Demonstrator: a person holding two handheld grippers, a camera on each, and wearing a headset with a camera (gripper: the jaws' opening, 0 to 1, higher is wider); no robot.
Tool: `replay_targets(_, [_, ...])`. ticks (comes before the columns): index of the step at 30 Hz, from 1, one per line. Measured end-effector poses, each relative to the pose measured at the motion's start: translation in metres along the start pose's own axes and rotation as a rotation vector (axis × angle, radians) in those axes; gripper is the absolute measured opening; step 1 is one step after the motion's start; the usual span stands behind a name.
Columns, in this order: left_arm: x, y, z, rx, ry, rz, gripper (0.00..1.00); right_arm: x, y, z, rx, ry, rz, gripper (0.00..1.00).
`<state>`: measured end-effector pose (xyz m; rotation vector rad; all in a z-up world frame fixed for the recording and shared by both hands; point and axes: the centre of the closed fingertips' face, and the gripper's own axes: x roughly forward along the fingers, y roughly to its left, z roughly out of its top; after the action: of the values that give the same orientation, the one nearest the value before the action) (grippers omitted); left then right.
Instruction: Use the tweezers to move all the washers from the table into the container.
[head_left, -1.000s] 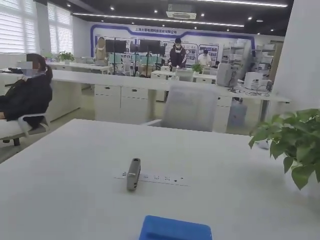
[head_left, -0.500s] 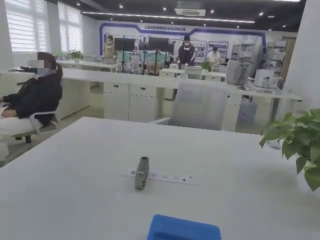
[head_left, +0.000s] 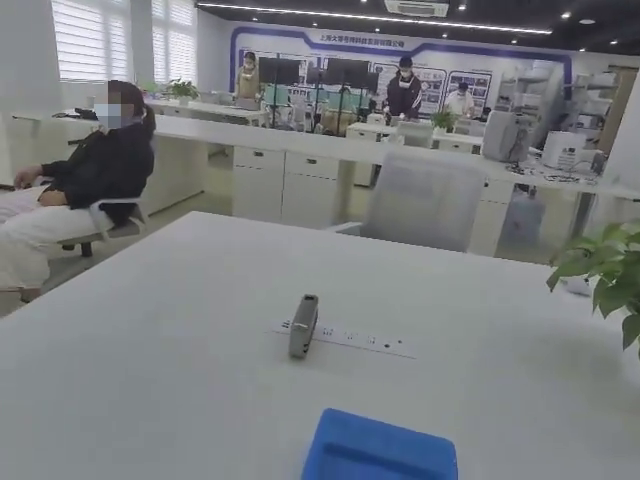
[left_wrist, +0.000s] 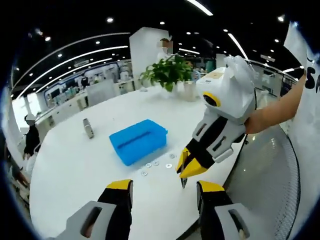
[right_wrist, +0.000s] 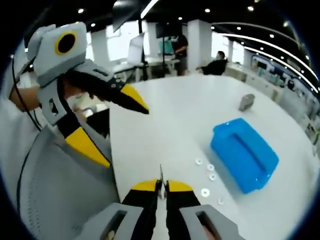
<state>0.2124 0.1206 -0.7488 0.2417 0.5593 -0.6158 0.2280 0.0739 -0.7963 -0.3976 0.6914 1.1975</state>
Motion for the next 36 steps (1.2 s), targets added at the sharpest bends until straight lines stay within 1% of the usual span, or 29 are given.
replay_targets(1, [-0.002, 0.005, -0.001, -0.011, -0.013, 0.036, 0.55, 0.000, -0.002, 0.002, 0.021, -0.011, 0.000, 0.01])
replay_targets(2, [-0.004, 0.009, -0.002, -0.015, -0.025, 0.060, 0.59, -0.002, -0.007, 0.007, 0.054, -0.033, -0.008, 0.01])
replay_targets(3, [-0.007, 0.014, -0.003, -0.020, -0.031, 0.094, 0.61, -0.003, -0.010, 0.010, 0.070, -0.046, -0.009, 0.01])
replay_targets(4, [-0.009, 0.018, -0.003, -0.024, -0.042, 0.124, 0.64, -0.004, -0.015, 0.015, 0.103, -0.068, -0.005, 0.01])
replay_targets(5, [-0.011, 0.021, -0.001, -0.031, -0.060, 0.150, 0.67, -0.005, -0.018, 0.018, 0.123, -0.081, -0.006, 0.01])
replay_targets(6, [-0.012, 0.023, -0.001, -0.034, -0.063, 0.164, 0.69, -0.006, -0.022, 0.022, 0.136, -0.095, -0.013, 0.01])
replay_targets(7, [-0.015, 0.028, 0.000, -0.041, -0.079, 0.194, 0.71, -0.008, -0.029, 0.026, 0.142, -0.107, -0.021, 0.01])
replay_targets(9, [-0.015, 0.030, -0.001, -0.056, -0.082, 0.203, 0.73, -0.010, -0.039, 0.035, 0.155, -0.134, -0.036, 0.01])
replay_targets(10, [-0.015, 0.034, -0.003, -0.061, -0.084, 0.226, 0.74, -0.010, -0.041, 0.037, 0.156, -0.139, -0.041, 0.01])
replay_targets(11, [-0.016, 0.036, -0.004, -0.062, -0.089, 0.244, 0.77, -0.010, -0.046, 0.042, 0.159, -0.155, -0.054, 0.01])
replay_targets(13, [-0.015, 0.041, -0.007, -0.069, -0.091, 0.273, 0.80, -0.009, -0.056, 0.051, 0.164, -0.184, -0.077, 0.01])
replay_targets(14, [-0.015, 0.044, -0.009, -0.076, -0.094, 0.296, 0.81, -0.009, -0.060, 0.055, 0.164, -0.199, -0.093, 0.01])
replay_targets(16, [-0.015, 0.046, -0.010, -0.071, -0.092, 0.309, 0.81, -0.006, -0.066, 0.061, 0.160, -0.223, -0.115, 0.01])
replay_targets(17, [-0.014, 0.047, -0.011, -0.069, -0.093, 0.314, 0.80, -0.003, -0.071, 0.063, 0.153, -0.231, -0.134, 0.01])
replay_targets(19, [-0.011, 0.048, -0.012, -0.064, -0.091, 0.325, 0.78, 0.003, -0.074, 0.063, 0.150, -0.229, -0.149, 0.01])
replay_targets(20, [-0.010, 0.048, -0.013, -0.049, -0.077, 0.334, 0.76, 0.007, -0.077, 0.062, 0.144, -0.232, -0.158, 0.01])
replay_targets(21, [-0.009, 0.047, -0.015, -0.017, -0.061, 0.337, 0.76, 0.010, -0.078, 0.062, 0.147, -0.232, -0.161, 0.01])
replay_targets(22, [-0.008, 0.044, -0.016, -0.005, -0.056, 0.333, 0.76, 0.015, -0.080, 0.061, 0.150, -0.232, -0.167, 0.01])
replay_targets(23, [-0.006, 0.041, -0.018, 0.005, -0.044, 0.318, 0.76, 0.018, -0.082, 0.060, 0.152, -0.232, -0.167, 0.01])
replay_targets(25, [-0.004, 0.039, -0.020, 0.021, -0.028, 0.315, 0.76, 0.026, -0.085, 0.057, 0.173, -0.232, -0.173, 0.01])
replay_targets(26, [-0.003, 0.039, -0.023, 0.038, -0.003, 0.313, 0.76, 0.029, -0.086, 0.056, 0.177, -0.231, -0.176, 0.01])
replay_targets(28, [-0.001, 0.037, -0.025, 0.042, 0.009, 0.310, 0.76, 0.029, -0.090, 0.055, 0.175, -0.241, -0.202, 0.01])
replay_targets(29, [-0.001, 0.037, -0.025, 0.044, 0.011, 0.310, 0.76, 0.030, -0.091, 0.055, 0.178, -0.241, -0.206, 0.01])
replay_targets(33, [-0.002, 0.038, -0.027, 0.042, 0.025, 0.315, 0.75, 0.033, -0.095, 0.049, 0.211, -0.244, -0.207, 0.01])
replay_targets(36, [-0.003, 0.037, -0.029, 0.044, 0.033, 0.317, 0.75, 0.035, -0.094, 0.046, 0.231, -0.247, -0.202, 0.01])
